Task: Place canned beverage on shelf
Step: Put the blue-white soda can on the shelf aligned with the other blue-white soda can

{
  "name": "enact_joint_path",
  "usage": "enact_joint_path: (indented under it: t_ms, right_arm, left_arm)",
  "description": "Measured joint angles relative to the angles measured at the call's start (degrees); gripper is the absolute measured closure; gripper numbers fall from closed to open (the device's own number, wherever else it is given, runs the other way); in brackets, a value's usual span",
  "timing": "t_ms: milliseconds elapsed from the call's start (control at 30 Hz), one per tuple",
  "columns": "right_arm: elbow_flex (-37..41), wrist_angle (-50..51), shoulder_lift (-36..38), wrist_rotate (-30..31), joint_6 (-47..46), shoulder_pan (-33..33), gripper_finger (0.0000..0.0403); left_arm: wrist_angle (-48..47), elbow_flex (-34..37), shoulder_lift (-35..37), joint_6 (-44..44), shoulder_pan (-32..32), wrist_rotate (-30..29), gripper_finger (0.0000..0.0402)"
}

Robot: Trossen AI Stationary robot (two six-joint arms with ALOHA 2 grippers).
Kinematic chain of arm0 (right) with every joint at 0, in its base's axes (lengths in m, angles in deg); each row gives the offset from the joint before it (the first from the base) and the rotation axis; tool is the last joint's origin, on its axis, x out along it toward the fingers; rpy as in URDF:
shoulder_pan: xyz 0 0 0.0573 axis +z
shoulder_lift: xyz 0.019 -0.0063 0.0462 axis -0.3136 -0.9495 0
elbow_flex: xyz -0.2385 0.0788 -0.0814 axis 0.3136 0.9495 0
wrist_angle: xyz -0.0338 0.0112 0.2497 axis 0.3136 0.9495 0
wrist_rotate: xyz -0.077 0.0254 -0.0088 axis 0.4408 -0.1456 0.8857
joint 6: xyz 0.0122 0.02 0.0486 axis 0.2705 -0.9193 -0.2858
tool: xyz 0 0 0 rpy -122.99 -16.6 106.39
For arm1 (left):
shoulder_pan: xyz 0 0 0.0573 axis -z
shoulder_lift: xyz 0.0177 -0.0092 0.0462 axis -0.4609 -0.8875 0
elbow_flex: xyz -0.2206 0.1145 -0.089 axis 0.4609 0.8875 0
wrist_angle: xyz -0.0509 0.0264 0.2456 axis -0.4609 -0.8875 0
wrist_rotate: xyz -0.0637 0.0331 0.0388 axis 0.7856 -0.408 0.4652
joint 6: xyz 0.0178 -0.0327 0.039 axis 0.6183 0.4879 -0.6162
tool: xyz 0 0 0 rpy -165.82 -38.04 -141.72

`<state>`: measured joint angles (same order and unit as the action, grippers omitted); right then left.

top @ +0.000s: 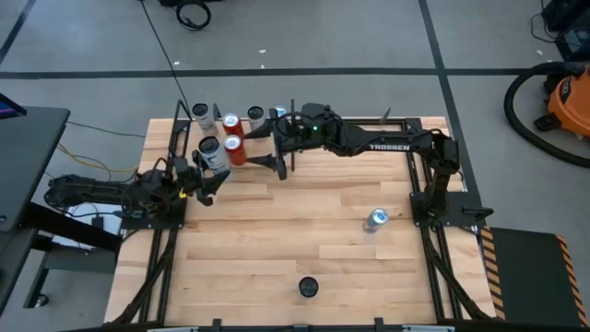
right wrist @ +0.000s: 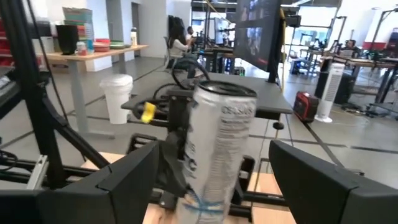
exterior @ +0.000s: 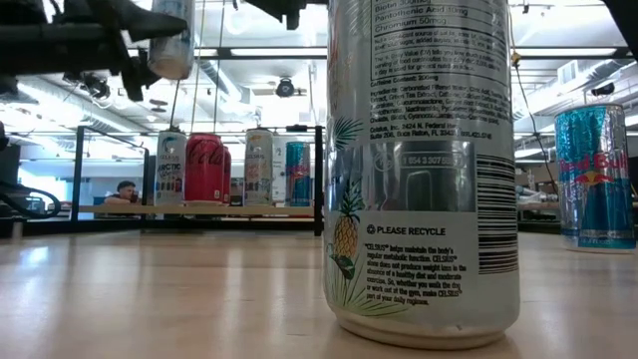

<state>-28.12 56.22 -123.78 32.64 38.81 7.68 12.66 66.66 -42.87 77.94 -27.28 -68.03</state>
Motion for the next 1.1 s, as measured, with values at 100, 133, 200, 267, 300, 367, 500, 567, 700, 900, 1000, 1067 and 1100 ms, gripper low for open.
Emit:
enact_joint_path:
  t_ms: [100, 133, 200, 267, 300, 367, 500, 567, 700, 900, 1000, 1067, 1100]
  right_arm:
    - [0.0, -0.1, 0.0, 0.2, 0.0, 0.0, 0.0089]
    - [0.0, 0.0, 0.0, 0.2, 0.0, 0.0, 0.0089]
    - [0.0, 0.2, 0.0, 0.1, 0.0, 0.0, 0.0089]
    - [0.0, 0.3, 0.0, -0.3, 0.0, 0.0, 0.0089]
    - [0.0, 0.4, 0.0, -0.8, 0.0, -0.1, 0.0089]
    - [0.0, 0.5, 0.0, -2.1, -0.1, -0.1, 0.0089]
    - [0.0, 2.1, 0.0, -2.6, 0.4, 0.0, 0.0089]
    - [0.0, 2.9, 0.0, -2.9, 0.4, -0.1, 0.0089]
    - [0.0, 3.3, 0.0, -3.6, 0.4, -0.1, 0.0089]
    - [0.0, 3.5, 0.0, -1.6, 1.3, 0.0, 0.0089]
    - [0.0, 3.7, 0.0, -1.0, 2.2, 0.0, 0.0096]
    - [0.0, 4.0, 0.0, -0.9, 2.5, -0.1, 0.0115]
    - [0.0, 4.1, 0.0, -0.9, 2.5, -0.1, 0.0127]
  left_arm:
    - [-2.4, -4.2, -3.9, -1.7, 0.0, 1.7, 0.0125]
    - [-3.4, -5.9, -5.5, -3.2, 0.0, 2.0, 0.0125]
    - [-5.3, -8.7, -8.5, -5.8, 0.0, 2.4, 0.0125]
    - [-6.1, -11.2, -11.4, -7.1, 0.0, 2.3, 0.0125]
    - [-5.9, -12.1, -12.7, -7.6, 0.0, 2.2, 0.0125]
    - [-5.8, -14.2, -15.5, -8.0, -0.3, 2.1, 0.0125]
    - [-5.9, -18.0, -20.7, -7.7, -2.3, 4.0, 0.0125]
    - [-5.8, -19.6, -23.0, -7.6, -3.3, 6.3, 0.0125]
    - [-5.6, -22.1, -26.9, -7.6, -5.3, 7.3, 0.0125]
    - [-4.9, -23.9, -30.3, -6.1, -7.6, 12.1, 0.0125]
    - [-4.2, -24.0, -31.2, -6.1, -8.2, 12.7, 0.0125]
    - [-4.2, -24.0, -31.3, -6.0, -8.8, 13.0, 0.0125]
    - [-4.2, -24.0, -31.3, -5.8, -9.0, 13.0, 0.0125]
